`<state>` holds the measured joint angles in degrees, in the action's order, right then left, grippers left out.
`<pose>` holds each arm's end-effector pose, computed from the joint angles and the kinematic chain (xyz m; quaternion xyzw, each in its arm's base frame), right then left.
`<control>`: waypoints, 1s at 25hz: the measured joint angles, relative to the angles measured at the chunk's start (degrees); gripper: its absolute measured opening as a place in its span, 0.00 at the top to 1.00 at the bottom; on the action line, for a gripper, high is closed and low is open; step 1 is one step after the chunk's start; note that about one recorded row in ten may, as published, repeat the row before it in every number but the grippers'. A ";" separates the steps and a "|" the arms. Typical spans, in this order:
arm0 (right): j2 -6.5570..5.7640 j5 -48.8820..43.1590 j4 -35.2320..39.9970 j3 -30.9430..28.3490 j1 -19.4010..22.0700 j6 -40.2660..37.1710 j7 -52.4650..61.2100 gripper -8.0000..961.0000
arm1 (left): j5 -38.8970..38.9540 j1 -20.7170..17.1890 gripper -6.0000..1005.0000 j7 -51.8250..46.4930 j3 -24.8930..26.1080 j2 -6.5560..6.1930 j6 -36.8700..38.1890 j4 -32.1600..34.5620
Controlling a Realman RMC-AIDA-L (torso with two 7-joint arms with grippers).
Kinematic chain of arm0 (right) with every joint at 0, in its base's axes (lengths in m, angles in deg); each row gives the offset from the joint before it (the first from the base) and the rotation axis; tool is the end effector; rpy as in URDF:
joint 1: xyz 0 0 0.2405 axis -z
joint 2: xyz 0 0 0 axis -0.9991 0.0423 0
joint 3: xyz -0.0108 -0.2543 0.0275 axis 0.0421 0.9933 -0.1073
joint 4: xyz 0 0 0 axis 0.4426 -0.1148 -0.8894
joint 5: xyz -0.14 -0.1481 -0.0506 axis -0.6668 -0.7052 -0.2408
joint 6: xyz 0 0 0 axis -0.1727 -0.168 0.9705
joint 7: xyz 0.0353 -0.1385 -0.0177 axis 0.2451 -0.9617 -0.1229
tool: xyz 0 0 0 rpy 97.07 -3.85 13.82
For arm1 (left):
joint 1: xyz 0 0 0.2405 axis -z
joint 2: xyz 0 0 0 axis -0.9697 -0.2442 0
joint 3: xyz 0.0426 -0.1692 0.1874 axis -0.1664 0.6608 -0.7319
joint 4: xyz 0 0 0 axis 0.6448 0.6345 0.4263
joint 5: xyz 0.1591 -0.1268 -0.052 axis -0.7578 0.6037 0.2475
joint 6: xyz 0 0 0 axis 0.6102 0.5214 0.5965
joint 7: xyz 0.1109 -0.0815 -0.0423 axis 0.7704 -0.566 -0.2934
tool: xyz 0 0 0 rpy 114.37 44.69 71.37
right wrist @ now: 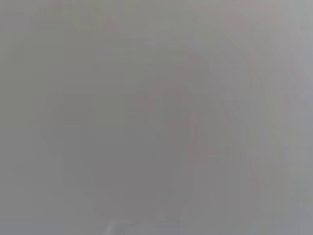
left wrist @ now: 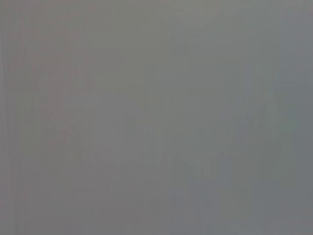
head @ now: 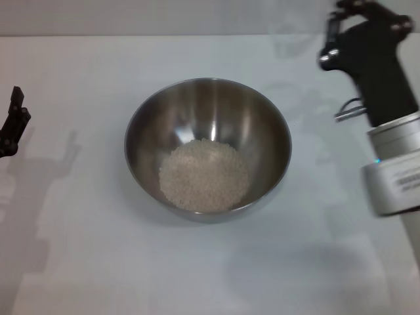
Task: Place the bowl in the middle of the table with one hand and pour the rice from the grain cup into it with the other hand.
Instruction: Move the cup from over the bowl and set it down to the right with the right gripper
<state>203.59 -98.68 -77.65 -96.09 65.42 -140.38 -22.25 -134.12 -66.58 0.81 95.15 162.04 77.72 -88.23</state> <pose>0.2101 0.3037 -0.0397 -0.6637 -0.0240 0.3541 0.6584 -0.3295 0.2546 -0.0044 -0.6765 -0.1157 -0.3022 0.6615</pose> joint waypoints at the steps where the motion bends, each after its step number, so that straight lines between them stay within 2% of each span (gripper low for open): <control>1: 0.00 0.00 0.00 0.00 0.00 0.00 0.00 0.98 | 0.00 0.01 0.16 -0.01 0.00 0.00 0.00 -0.02; 5: -0.20 6.70 7.35 -0.55 -0.76 0.62 16.42 0.98 | 0.03 -0.05 0.16 -0.02 -0.03 0.00 0.00 -0.02; 10: -0.06 9.50 11.58 -0.74 -1.37 3.21 23.52 0.98 | 0.05 -0.15 0.16 -0.09 -0.66 0.00 0.00 -0.02; 14: -0.03 10.05 12.88 -1.92 -1.51 7.63 27.46 0.98 | 0.04 -0.13 0.16 -0.16 -1.35 0.00 -0.77 0.00; 16: -0.17 10.09 14.33 -2.83 -1.93 10.91 32.99 0.98 | 0.03 -0.09 0.16 -0.19 -1.61 0.00 -1.36 -0.06; 25: -0.25 9.08 18.23 -1.68 -4.93 18.96 36.72 0.98 | 0.03 0.08 0.16 -0.19 -2.15 0.00 -1.81 -0.17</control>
<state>203.34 -89.60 -59.42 -97.77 60.49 -121.43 14.47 -134.09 -66.50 0.62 92.99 162.05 75.91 -88.41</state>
